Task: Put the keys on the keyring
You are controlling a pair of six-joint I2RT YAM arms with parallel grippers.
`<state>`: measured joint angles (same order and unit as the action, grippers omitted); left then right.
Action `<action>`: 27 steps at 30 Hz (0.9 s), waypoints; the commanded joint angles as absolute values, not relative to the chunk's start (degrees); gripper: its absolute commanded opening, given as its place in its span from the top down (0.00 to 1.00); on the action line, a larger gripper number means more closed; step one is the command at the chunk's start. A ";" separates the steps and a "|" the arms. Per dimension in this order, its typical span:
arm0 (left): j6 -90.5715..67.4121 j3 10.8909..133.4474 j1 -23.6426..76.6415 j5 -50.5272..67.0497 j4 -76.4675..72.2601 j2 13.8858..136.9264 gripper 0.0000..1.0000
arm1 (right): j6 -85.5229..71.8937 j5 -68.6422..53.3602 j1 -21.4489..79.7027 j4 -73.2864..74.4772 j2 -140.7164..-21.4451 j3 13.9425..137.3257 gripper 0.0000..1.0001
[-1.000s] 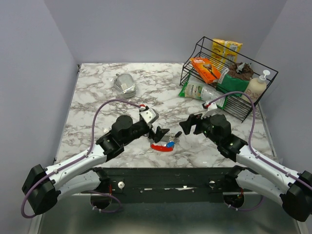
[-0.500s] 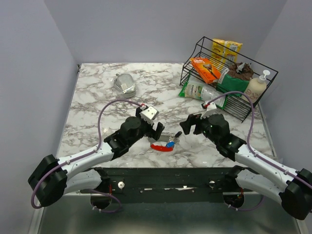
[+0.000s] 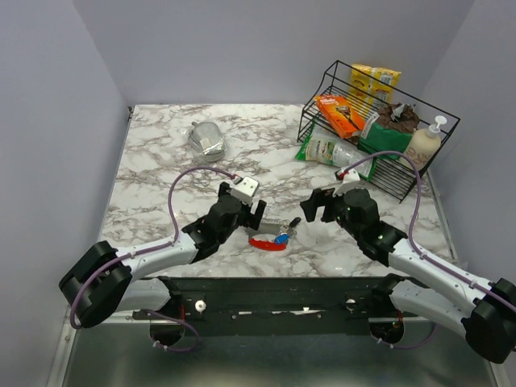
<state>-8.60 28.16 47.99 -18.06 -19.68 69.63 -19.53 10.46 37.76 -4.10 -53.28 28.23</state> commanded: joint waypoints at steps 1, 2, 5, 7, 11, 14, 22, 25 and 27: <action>-10.46 27.51 47.20 -25.39 -22.67 70.93 0.01 | -20.74 16.51 37.44 -3.25 -54.49 28.92 0.01; -11.33 27.68 46.94 -25.84 -22.59 71.10 0.01 | -20.92 17.31 37.44 -2.82 -54.58 29.00 0.01; -13.18 28.30 45.62 -26.89 -20.75 71.54 0.01 | -21.44 19.77 37.44 -1.76 -54.84 29.71 0.00; -14.76 28.56 44.13 -28.38 -19.52 71.72 0.01 | -21.44 20.82 37.44 -1.85 -55.02 29.71 0.00; -19.50 29.79 39.83 -28.65 -15.04 71.37 0.01 | -21.27 21.62 37.44 -1.06 -55.11 30.50 0.00; -22.23 29.71 37.36 -29.96 -12.92 70.49 0.01 | -21.18 22.32 37.44 -1.05 -55.19 30.32 0.00; -31.98 27.34 32.79 -37.43 -6.42 61.62 0.01 | -21.36 25.04 37.35 -0.62 -54.93 30.23 0.00; -34.36 26.37 32.34 -42.86 -3.70 56.61 0.01 | -21.44 26.10 37.09 -0.44 -54.23 30.24 0.00; -36.55 25.84 32.17 -45.43 -2.21 53.20 0.01 | -21.71 26.98 36.83 -0.53 -53.35 30.15 0.00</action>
<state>-29.91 27.51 32.56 -35.38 -6.72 58.81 -20.95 22.68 37.52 -1.17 -54.81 28.80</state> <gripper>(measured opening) 0.988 0.995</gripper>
